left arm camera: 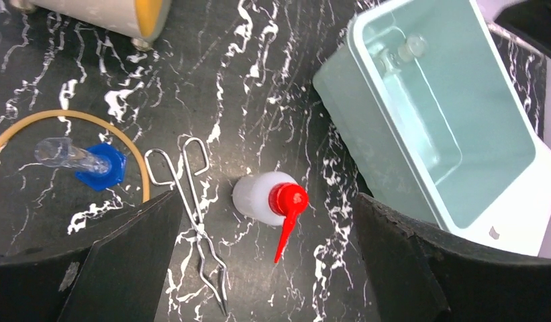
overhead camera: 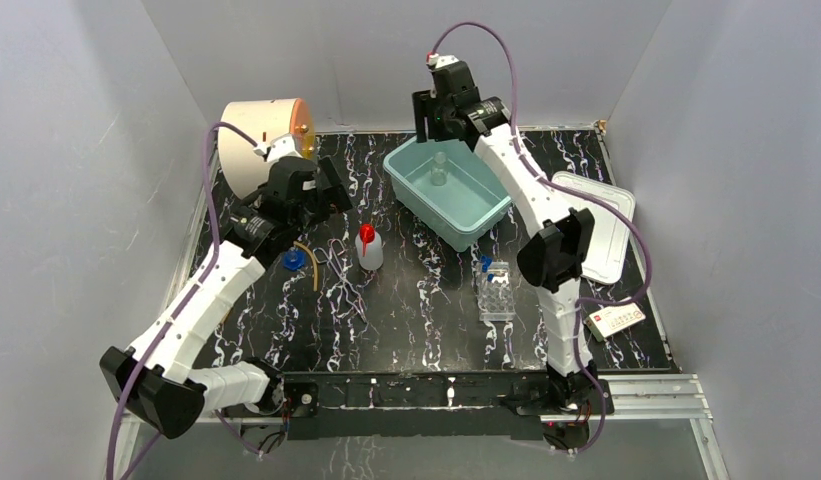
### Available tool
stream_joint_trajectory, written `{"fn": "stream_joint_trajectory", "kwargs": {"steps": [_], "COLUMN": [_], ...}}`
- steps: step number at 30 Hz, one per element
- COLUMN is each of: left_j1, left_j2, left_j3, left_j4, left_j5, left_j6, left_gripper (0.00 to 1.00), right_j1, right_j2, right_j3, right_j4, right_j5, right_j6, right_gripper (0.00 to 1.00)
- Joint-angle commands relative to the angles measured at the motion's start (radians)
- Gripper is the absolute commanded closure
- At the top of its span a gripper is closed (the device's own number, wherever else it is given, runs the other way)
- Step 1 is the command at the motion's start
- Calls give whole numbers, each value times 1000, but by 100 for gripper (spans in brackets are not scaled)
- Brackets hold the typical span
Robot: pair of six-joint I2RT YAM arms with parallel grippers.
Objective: Organize the chemistry lab equipment
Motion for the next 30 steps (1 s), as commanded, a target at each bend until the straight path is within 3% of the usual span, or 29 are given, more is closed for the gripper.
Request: {"fn": "stream_joint_trajectory", "kwargs": {"steps": [1, 5, 10, 15, 30], "left_j1": [26, 28, 28, 28, 28], "left_j2": [-44, -137, -177, -183, -201], "left_j3": [55, 41, 101, 144, 139], "left_j4": [-24, 44, 10, -7, 9], "left_j5": [-115, -211, -324, -382, -369], "left_j6": [-22, 34, 81, 155, 196], "left_gripper": [3, 3, 3, 2, 2], "right_j1": [132, 250, 332, 413, 459], "right_j2": [-106, -153, -158, -102, 120], "right_j3": [-49, -108, -140, -118, 48], "right_j4": [30, 14, -21, -82, -221], "right_j5": [25, 26, -4, 25, 137], "right_j6": [-6, 38, 122, 129, 169], "right_gripper": [27, 26, 26, 19, 16]}}
